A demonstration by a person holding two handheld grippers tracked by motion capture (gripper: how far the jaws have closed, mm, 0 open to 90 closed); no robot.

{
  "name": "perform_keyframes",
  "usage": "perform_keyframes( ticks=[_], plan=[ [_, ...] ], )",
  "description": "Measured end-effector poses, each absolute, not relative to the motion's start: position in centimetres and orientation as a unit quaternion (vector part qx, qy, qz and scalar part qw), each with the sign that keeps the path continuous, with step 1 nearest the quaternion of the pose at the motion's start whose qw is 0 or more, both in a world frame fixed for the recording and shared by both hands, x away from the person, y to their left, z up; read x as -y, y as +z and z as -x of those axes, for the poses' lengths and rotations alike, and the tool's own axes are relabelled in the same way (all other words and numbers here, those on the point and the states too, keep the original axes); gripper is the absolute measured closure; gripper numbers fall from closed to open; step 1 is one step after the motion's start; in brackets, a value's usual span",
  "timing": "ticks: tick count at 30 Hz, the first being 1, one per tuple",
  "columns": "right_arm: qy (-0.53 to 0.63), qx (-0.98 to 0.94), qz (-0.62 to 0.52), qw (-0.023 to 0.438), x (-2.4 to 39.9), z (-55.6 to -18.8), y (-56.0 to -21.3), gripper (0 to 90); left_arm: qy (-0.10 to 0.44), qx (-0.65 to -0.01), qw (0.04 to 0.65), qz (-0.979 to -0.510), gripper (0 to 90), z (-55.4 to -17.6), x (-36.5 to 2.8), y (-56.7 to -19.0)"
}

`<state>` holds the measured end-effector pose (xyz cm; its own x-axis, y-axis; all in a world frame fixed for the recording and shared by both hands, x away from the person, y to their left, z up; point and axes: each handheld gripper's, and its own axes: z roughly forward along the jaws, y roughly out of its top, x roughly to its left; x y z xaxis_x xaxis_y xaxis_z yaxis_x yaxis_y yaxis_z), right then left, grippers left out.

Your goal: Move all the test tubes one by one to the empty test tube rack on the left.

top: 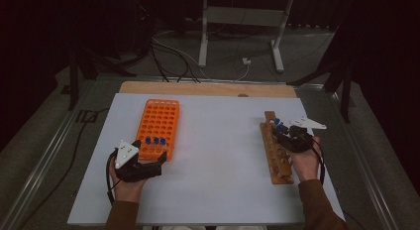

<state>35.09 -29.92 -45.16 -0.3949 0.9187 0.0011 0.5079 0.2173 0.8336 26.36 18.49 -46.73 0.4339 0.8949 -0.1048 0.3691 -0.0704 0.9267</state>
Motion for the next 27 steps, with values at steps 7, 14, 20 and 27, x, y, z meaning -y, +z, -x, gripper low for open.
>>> perform_keyframes(
  ticks=[7,14,20,27],
  plan=[
    [0.390,-0.739,-0.485,0.257,29.83,-35.10,-45.55,74.5,0.263,-0.463,0.500,-0.683,0.9,-26.35,-18.46,-46.72],
    [0.384,-0.742,-0.484,0.259,29.62,-35.02,-45.44,76.6,0.263,-0.463,0.503,-0.681,0.9,-26.31,-18.52,-46.67],
    [0.390,-0.740,-0.483,0.260,29.60,-34.81,-45.25,76.8,0.264,-0.462,0.502,-0.682,0.9,-26.33,-18.50,-46.69],
    [0.402,-0.732,-0.482,0.264,29.91,-34.42,-44.60,76.7,0.266,-0.466,0.503,-0.678,0.9,-26.28,-18.84,-46.55]
  ],
)
